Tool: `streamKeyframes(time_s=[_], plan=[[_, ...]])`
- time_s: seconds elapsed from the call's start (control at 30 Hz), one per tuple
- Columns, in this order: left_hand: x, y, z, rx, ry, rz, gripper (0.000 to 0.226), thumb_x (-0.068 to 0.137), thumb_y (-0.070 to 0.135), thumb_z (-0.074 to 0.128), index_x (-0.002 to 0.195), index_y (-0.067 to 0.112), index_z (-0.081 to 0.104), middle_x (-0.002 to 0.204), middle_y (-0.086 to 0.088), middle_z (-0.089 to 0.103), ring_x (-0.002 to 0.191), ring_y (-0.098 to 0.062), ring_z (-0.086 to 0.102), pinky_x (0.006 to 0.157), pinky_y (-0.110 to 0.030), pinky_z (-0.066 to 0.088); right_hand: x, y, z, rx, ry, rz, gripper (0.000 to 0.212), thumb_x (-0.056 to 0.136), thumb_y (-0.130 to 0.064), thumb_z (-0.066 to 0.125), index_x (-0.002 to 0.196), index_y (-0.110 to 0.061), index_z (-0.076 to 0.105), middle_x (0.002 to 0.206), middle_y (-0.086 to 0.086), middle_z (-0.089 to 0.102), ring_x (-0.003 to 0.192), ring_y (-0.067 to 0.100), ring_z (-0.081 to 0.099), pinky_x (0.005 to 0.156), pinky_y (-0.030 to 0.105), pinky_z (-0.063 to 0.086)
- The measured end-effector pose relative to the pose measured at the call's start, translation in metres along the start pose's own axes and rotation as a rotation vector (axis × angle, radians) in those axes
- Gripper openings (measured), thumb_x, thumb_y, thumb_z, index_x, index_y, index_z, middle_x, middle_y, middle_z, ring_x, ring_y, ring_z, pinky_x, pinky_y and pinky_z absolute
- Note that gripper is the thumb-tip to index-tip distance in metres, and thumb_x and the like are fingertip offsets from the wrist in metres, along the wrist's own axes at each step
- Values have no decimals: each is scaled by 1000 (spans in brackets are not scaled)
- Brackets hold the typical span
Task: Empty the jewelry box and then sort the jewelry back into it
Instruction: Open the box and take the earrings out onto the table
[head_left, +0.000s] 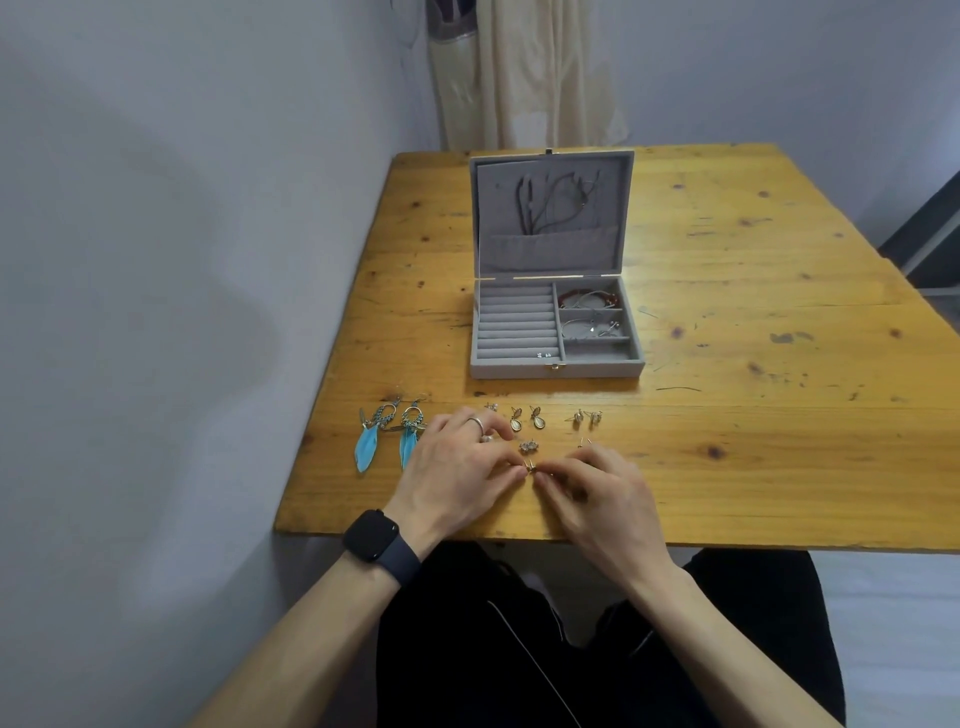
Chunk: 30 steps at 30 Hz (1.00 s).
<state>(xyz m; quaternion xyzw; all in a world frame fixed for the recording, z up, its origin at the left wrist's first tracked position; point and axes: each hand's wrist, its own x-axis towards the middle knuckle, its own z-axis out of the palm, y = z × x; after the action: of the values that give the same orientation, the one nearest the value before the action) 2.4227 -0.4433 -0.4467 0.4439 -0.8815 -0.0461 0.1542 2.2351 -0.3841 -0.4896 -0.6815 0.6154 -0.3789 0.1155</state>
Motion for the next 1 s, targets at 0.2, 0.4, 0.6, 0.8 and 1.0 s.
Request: streamKeyframes(time_s=[0.2, 0.4, 0.6, 0.8, 1.0], plan=[[2, -1, -5, -22, 0, -6, 20, 86, 47, 69, 96, 30, 77, 111, 10, 64, 109, -14, 55, 94, -37, 44, 0, -2, -5, 52, 4, 3, 13, 81, -25, 82, 94, -26, 79, 83, -8, 63, 74, 11, 57, 65, 36, 51], [34, -10, -22, -67, 108, -76, 23, 87, 48, 66, 97, 30, 75, 105, 10, 64, 102, -8, 54, 88, -32, 43, 25, -8, -29, 166, -4, 65, 11, 83, -31, 79, 93, -29, 79, 83, -13, 63, 70, 6, 58, 63, 11, 43], [98, -20, -30, -62, 36, -214, 18, 92, 44, 64, 107, 36, 70, 115, 10, 63, 111, -12, 52, 95, -35, 43, 108, 2, -42, 0, -2, 59, 13, 88, -32, 74, 99, -26, 77, 90, -9, 64, 71, 0, 57, 66, 6, 39], [134, -25, -21, 0, -112, -231, 20, 91, 46, 66, 105, 35, 75, 110, 10, 70, 103, -14, 61, 89, -35, 51, 159, 14, -30, -244, -306, 71, 23, 94, -41, 61, 111, -34, 75, 94, -10, 54, 95, 15, 59, 78, 26, 41], [138, -32, -14, -47, -126, -250, 17, 90, 42, 67, 99, 34, 79, 108, 14, 69, 94, -11, 64, 84, -33, 56, 160, 16, -28, -298, -381, -36, 27, 95, -35, 54, 114, -34, 74, 101, -10, 55, 102, 15, 53, 80, 23, 36]])
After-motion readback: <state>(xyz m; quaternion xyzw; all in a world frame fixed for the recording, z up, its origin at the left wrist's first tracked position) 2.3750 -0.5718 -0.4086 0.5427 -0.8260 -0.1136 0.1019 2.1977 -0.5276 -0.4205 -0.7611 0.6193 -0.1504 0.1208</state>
